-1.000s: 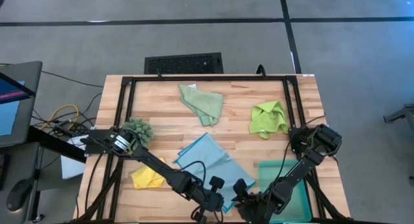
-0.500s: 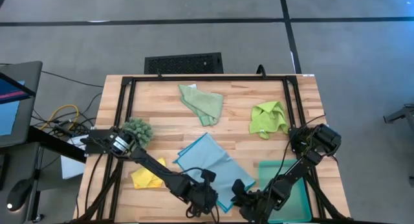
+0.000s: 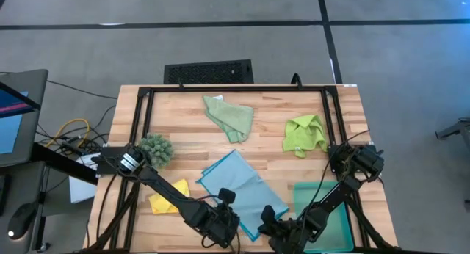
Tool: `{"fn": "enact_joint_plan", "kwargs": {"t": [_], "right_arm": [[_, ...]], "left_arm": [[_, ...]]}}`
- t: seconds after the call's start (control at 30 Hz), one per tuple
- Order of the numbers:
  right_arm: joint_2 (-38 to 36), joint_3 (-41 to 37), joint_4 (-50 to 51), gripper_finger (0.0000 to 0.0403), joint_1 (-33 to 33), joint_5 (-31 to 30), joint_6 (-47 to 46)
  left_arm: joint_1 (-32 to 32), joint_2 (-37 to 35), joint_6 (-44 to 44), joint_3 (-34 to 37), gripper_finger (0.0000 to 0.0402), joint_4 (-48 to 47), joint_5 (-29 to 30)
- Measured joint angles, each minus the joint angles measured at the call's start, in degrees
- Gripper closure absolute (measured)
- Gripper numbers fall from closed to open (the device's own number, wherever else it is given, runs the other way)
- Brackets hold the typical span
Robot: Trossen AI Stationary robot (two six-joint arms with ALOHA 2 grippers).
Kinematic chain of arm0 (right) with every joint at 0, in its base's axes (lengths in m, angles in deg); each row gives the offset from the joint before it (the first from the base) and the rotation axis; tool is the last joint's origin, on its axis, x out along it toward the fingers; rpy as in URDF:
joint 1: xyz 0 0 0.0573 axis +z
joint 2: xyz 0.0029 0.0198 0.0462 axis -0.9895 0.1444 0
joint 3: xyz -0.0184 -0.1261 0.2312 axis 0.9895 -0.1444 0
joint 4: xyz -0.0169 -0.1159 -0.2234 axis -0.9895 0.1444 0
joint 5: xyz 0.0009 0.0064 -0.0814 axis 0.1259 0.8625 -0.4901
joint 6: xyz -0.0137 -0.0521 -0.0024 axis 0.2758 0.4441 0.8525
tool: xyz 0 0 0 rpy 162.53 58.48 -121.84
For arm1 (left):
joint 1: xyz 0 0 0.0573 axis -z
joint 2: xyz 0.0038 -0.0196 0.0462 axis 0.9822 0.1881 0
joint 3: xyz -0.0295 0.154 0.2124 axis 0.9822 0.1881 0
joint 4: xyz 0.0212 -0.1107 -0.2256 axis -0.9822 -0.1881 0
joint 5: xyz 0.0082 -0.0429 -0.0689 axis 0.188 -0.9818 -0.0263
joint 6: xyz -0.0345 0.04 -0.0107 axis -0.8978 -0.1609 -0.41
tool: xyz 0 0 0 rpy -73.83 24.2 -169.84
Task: Fold microfiber towels
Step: Fold the blue microfiber cloth
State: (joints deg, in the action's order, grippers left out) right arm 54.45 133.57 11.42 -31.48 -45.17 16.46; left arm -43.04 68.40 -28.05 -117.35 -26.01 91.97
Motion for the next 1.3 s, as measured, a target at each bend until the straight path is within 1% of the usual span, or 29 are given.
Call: {"fn": "enact_joint_plan", "kwargs": {"t": [0.17, 0.23, 0.4, 0.47, 0.57, 0.63, 0.73, 0.8, 0.9, 1.03, 1.13, 1.2, 1.27, 1.3], "right_arm": [[-0.09, 0.06, 0.45, 0.0383, -0.37, 0.29, -1.43], [-0.09, 0.06, 0.0, 0.0395, -0.74, 0.93, -1.51], [-0.06, 0.08, -5.69, 0.0385, -0.89, 0.95, -2.73], [-0.1, 0.08, -7.19, 0.0388, -0.84, 1.11, -4.25], [-0.44, 0.08, -8.54, 0.0397, -0.81, 1.74, -5.04], [-0.46, 0.08, -9.55, 0.0396, -0.81, 3.52, -5.17], [-0.42, 0.08, -9.93, 0.0388, -1.58, 8.93, -6.94], [-0.14, 0.13, -9.97, 0.0386, -2.48, 10.83, -8.98], [-0.09, 0.08, -9.44, 0.039, -3.75, 11.07, -11.18], [-0.09, 0.08, -8.17, 0.0394, -4.63, 12.36, -13.85], [-0.09, 0.08, -7.48, 0.0387, -4.61, 12.94, -14.67], [-0.09, 0.08, -6.42, 0.038, -4.61, 13.41, -14.68], [-0.09, 0.08, -5.92, 0.0376, -4.61, 13.44, -14.79], [-0.09, 0.08, -5.57, 0.0375, -4.61, 13.46, -15.06]], "left_arm": [[2.29, -1.77, -0.81, 0.13, 0.0401, 0.15, 3.67], [3.37, -2.15, -1.14, 0.12, 0.0401, -0.81, 5.97], [4.85, -2.93, -5.38, 0.14, 0.0401, -6.36, 13.03], [5.08, -3.26, -7.48, 0.14, 0.0401, -8.53, 15.22], [5.16, -3.35, -10.44, 0.16, 0.0401, -11.45, 16.59], [5.16, -3.42, -12.1, 1.29, 0.0401, -11.54, 17.55], [4.82, -3.7, -14.83, 5.09, 0.0401, -11.2, 18.19], [4.25, -4.5, -17.49, 7.65, 0.0401, -11.05, 18.13], [3.29, -6.78, -20.13, 11.96, 0.0401, -9.2, 18.09], [2.73, -10.78, -21.14, 18.83, 0.0401, -2.79, 18.09], [2.87, -14.89, -22.45, 24.77, 0.0401, 2.83, 18.64], [3.21, -17.96, -26.75, 28.65, 0.0401, 2.7, 21.88], [3.35, -21.15, -34.87, 32.42, 0.0401, 0.74, 26.23], [3.22, -22.81, -39.41, 34.46, 0.0401, -0.52, 26.93]]}}
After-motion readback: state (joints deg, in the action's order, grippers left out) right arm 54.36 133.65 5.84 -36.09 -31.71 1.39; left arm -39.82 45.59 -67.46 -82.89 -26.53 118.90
